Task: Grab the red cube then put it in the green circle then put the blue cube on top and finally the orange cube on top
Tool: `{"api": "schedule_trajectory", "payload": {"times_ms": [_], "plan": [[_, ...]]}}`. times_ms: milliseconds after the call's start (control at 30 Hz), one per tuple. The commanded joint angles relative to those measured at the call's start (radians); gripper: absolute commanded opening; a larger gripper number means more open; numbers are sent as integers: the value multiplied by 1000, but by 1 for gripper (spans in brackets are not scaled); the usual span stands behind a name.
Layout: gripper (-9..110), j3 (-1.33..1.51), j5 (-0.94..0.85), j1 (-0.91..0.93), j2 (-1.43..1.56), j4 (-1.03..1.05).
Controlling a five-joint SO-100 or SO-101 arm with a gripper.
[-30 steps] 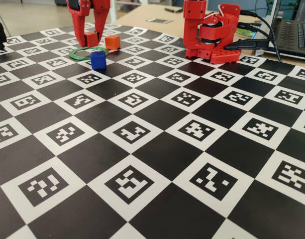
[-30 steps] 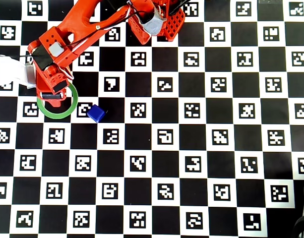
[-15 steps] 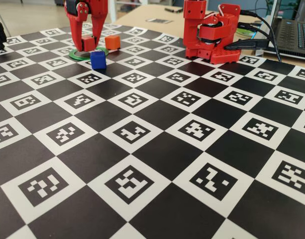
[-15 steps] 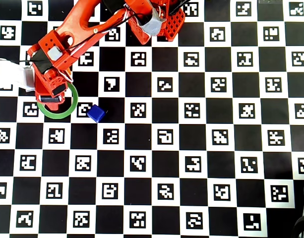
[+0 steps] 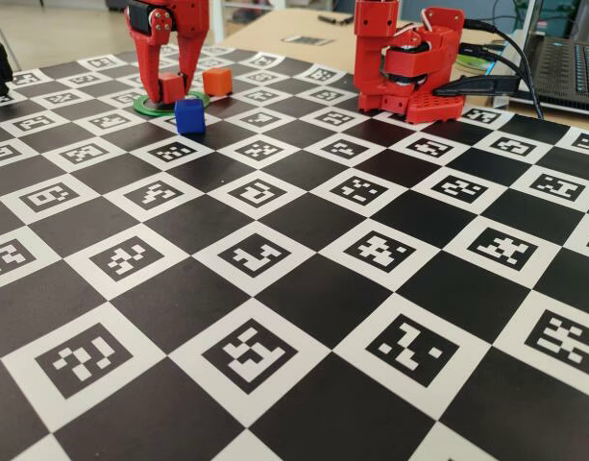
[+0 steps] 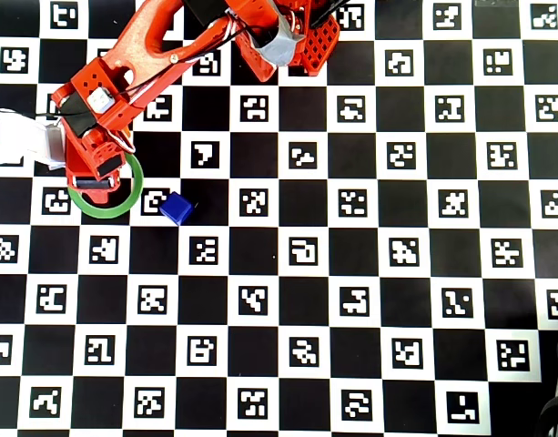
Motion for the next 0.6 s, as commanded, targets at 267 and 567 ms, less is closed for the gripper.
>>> {"api": "schedule_trajectory", "payload": {"times_ms": [267,567], "plan": [[7,-2,-12,-8,26,-14],[14,9,-15,-8,32,-23]]}}
